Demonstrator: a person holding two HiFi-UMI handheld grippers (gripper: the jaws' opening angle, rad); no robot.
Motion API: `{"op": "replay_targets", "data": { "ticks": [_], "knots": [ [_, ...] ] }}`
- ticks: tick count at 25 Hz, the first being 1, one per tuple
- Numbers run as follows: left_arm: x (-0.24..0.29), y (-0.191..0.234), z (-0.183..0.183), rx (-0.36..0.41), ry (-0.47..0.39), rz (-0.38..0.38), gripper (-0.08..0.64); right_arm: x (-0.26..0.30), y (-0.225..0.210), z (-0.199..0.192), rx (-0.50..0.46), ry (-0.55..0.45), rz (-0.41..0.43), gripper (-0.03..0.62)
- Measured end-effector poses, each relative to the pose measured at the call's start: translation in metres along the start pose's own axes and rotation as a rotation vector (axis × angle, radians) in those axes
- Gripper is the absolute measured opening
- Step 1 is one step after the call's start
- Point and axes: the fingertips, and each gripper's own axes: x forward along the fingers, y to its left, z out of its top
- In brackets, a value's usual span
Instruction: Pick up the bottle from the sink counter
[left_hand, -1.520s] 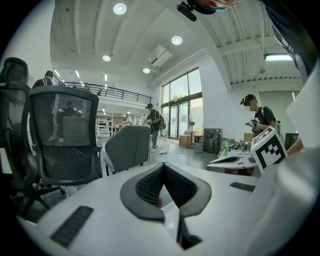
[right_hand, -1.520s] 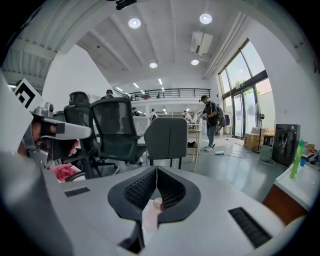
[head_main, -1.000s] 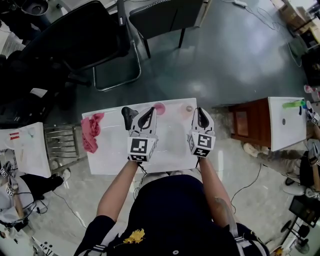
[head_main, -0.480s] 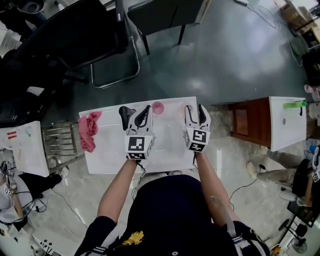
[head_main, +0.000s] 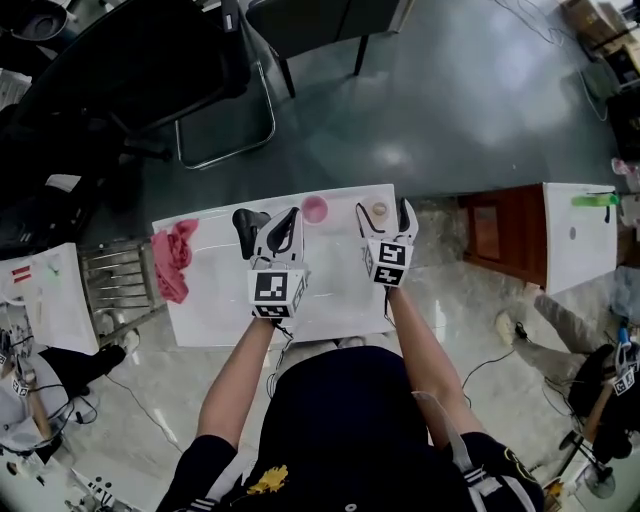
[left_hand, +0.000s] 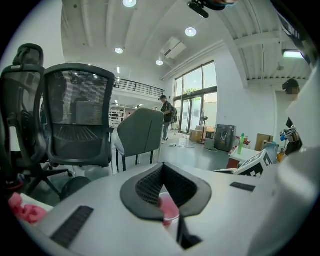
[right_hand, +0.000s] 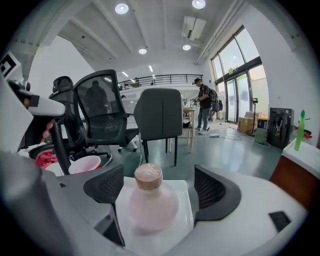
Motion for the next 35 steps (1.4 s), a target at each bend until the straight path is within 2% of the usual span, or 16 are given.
{"op": "replay_targets", "data": {
  "ticks": [8, 14, 19, 25, 35],
  "knots": [
    [0.003, -0.002, -0.004, -0.014, 0.003, 0.0, 0.015, 0.028, 0.003, -0.03, -0.042, 0.092, -0.016, 0.443],
    [0.005, -0.001, -0.01, -0.025, 0.01, 0.009, 0.015, 0.038, 0.002, -0.043, -0.023, 0.125, -0.034, 0.442],
    [0.01, 0.004, -0.017, -0.031, 0.024, 0.019, 0.015, 0.046, 0.003, -0.044, -0.04, 0.142, -0.046, 0.442],
    [0.012, 0.002, -0.023, -0.033, 0.037, 0.019, 0.015, 0.051, 0.007, -0.049, -0.079, 0.215, -0.064, 0.443],
    [0.009, -0.008, -0.027, -0.038, 0.044, 0.009, 0.015, 0.052, 0.004, -0.048, -0.09, 0.217, -0.07, 0.443]
  ]
}}
